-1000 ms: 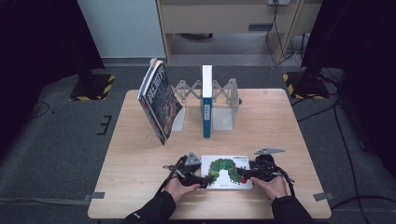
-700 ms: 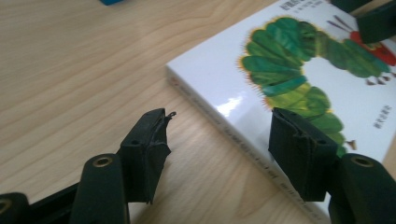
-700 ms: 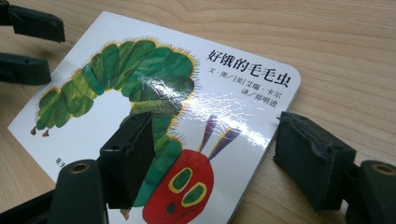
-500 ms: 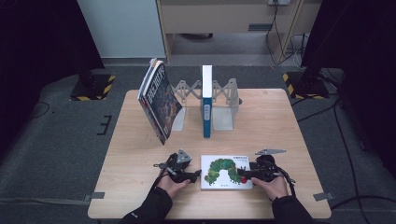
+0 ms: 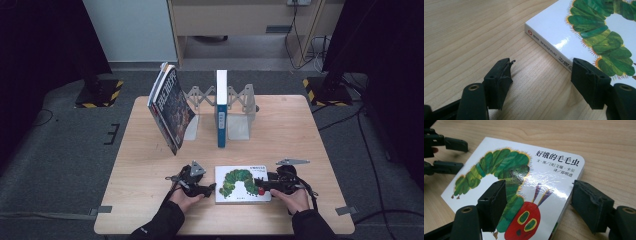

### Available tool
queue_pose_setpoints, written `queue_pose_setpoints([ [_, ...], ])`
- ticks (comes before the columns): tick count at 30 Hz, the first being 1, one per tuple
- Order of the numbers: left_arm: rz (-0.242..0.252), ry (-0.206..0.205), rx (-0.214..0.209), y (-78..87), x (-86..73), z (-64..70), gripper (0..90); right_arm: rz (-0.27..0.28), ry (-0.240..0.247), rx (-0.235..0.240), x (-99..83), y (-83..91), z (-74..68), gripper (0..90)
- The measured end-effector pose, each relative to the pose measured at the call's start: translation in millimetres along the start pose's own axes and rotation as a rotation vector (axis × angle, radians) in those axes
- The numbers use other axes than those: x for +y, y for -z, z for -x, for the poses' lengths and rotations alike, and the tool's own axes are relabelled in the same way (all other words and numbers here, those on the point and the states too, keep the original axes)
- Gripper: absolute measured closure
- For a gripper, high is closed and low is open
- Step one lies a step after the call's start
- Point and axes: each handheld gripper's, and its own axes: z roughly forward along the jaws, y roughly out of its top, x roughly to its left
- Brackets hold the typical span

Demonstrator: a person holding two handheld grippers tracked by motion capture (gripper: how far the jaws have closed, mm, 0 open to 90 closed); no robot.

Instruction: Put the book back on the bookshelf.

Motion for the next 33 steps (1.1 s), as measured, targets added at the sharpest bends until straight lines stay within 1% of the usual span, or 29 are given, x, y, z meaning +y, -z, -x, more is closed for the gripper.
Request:
queue_pose_setpoints([
  [2,0.0,-0.003,-0.002,0.0,-0.1,0.2,31.1,0.015,-0.007,0.007,0.7,1.1,0.1,28.1],
  [5,0.0,-0.005,-0.002,-0.2,-0.2,1.2,31.0,0.054,-0.008,0.015,2.4,3.5,-0.1,27.5],
  [7,0.002,-0.008,-0.004,-0.5,-0.2,1.6,30.6,0.098,-0.005,0.025,4.3,6.7,-0.6,27.3],
  [9,0.002,-0.009,-0.004,-0.8,-0.2,2.0,30.1,0.143,-0.022,0.047,6.1,10.3,-1.4,27.3],
  [10,0.003,-0.01,-0.003,-0.9,-0.3,2.3,29.8,0.163,-0.022,0.054,6.7,11.5,-1.9,27.3],
  [14,0.006,-0.011,-0.003,-1.3,-0.5,2.6,29.0,0.215,-0.02,0.074,8.4,14.8,-4.0,26.9],
  [15,0.006,-0.012,-0.003,-1.4,-0.6,2.6,28.7,0.231,-0.023,0.083,8.8,15.6,-4.2,26.9],
  [18,0.01,-0.014,-0.002,-1.6,-1.1,2.1,27.8,0.279,-0.042,0.128,10.3,19.3,-4.6,27.1],
  [20,0.013,-0.015,0.001,-1.9,-1.5,1.7,26.6,0.298,-0.042,0.15,11.1,21.3,-6.2,26.9],
  [21,0.015,-0.016,0.002,-2.0,-1.8,1.5,25.8,0.304,-0.039,0.154,11.3,21.7,-7.0,26.9],
  [23,0.018,-0.016,0.003,-2.1,-2.2,1.4,25.2,0.294,-0.034,0.146,11.4,21.7,-7.5,26.9],
  [24,0.02,-0.016,0.003,-2.3,-2.3,1.2,24.8,0.275,-0.041,0.146,11.2,21.2,-7.5,27.0],
  [25,0.023,-0.017,0.003,-2.6,-2.6,1.2,24.3,0.255,-0.043,0.158,11.0,20.1,-6.9,30.4],
  [26,0.027,-0.019,0.004,-3.0,-3.0,1.2,23.5,0.235,-0.056,0.181,10.5,18.5,-8.0,30.3],
  [27,0.031,-0.021,0.005,-3.4,-3.5,1.1,22.5,0.222,-0.045,0.18,10.3,16.6,-10.3,30.4],
  [29,0.037,-0.028,0.003,-3.8,-4.5,0.7,20.8,0.19,-0.004,0.169,10.5,13.0,-14.5,31.0],
  [30,0.04,-0.032,0.003,-3.9,-5.0,0.4,20.2,0.18,0.008,0.164,10.5,11.3,-15.4,31.1],
  [32,0.041,-0.043,0.006,-4.6,-6.0,-0.4,16.8,0.161,0.005,0.159,10.1,9.6,-14.8,33.6],
  [33,0.038,-0.042,0.005,-4.7,-6.0,-0.6,15.2,0.152,0.002,0.158,10.0,9.1,-14.0,35.5],
])
